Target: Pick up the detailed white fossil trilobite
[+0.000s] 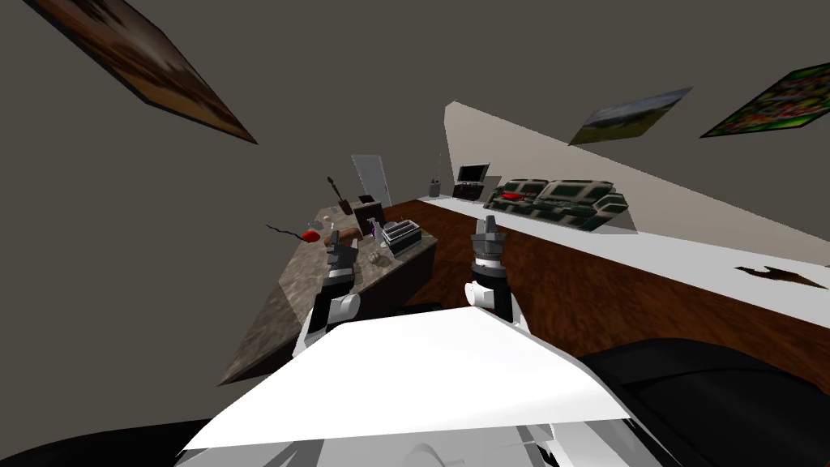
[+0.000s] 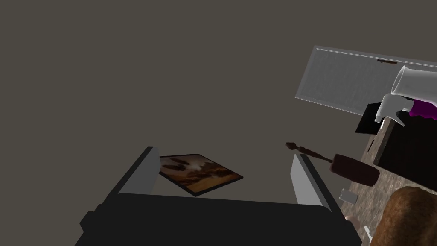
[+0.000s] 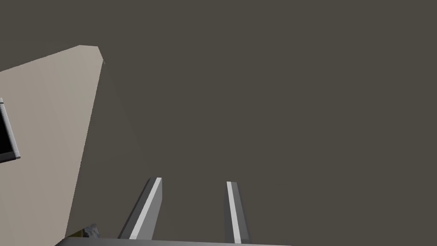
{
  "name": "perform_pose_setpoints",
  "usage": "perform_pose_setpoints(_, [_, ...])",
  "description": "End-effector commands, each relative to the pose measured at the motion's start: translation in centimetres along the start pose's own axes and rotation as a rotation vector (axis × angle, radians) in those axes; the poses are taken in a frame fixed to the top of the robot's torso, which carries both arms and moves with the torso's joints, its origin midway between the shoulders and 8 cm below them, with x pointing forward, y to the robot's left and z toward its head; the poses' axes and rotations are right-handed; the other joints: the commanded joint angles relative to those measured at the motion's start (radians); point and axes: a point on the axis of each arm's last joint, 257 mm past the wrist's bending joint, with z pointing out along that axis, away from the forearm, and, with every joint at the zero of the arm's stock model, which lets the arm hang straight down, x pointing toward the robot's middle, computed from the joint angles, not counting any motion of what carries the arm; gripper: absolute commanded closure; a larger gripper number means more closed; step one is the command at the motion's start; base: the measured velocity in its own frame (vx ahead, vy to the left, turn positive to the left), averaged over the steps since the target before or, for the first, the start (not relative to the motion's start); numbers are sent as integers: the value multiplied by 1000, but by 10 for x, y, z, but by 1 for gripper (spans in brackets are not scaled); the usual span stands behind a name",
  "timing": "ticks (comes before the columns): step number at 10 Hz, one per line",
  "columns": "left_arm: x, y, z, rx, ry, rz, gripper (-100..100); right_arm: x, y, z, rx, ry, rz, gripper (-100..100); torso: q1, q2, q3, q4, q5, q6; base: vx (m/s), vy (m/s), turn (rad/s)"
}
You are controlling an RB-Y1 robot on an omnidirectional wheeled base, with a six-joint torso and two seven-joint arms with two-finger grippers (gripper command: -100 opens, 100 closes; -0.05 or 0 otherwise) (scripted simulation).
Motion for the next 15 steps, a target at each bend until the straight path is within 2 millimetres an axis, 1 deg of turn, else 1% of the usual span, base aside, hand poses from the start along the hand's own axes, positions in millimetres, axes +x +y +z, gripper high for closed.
perform_pose_setpoints(1, [-3,12,0,-45,-1,1,-100,0,0,0,0,0,0,0,0,0,0,0,0,0,-32,29,-54])
perform_pose_setpoints(2, [-6,21,2,-80,1,4,-100,0,0,0,0,0,0,0,-1,0,0,0,0,0,-30,25,-86])
perform_pose_setpoints(3, [-6,25,1,-95,0,5,-100,0,0,0,0,0,0,0,-1,0,0,0,0,0,-22,21,-45])
perform_pose_setpoints(4, [-9,35,2,-131,0,8,-100,0,0,0,0,0,0,0,-1,0,0,0,0,0,-26,18,-95])
perform_pose_setpoints(5, [-9,39,1,-146,-2,8,-100,0,0,0,0,0,0,0,-1,0,0,0,0,0,-19,20,-47])
perform_pose_setpoints(6, [-13,49,2,-183,-3,12,-100,0,0,0,0,0,0,0,-1,-1,0,0,0,0,-19,24,-75])
perform_pose_setpoints(8, [-17,60,1,-225,-6,15,-100,0,0,0,0,0,0,0,-1,-1,0,0,0,0,-22,20,-73])
perform_pose_setpoints(15, [-33,108,-8,-415,-36,24,-100,0,0,0,0,0,0,0,-2,-1,0,0,0,0,-22,19,-67])
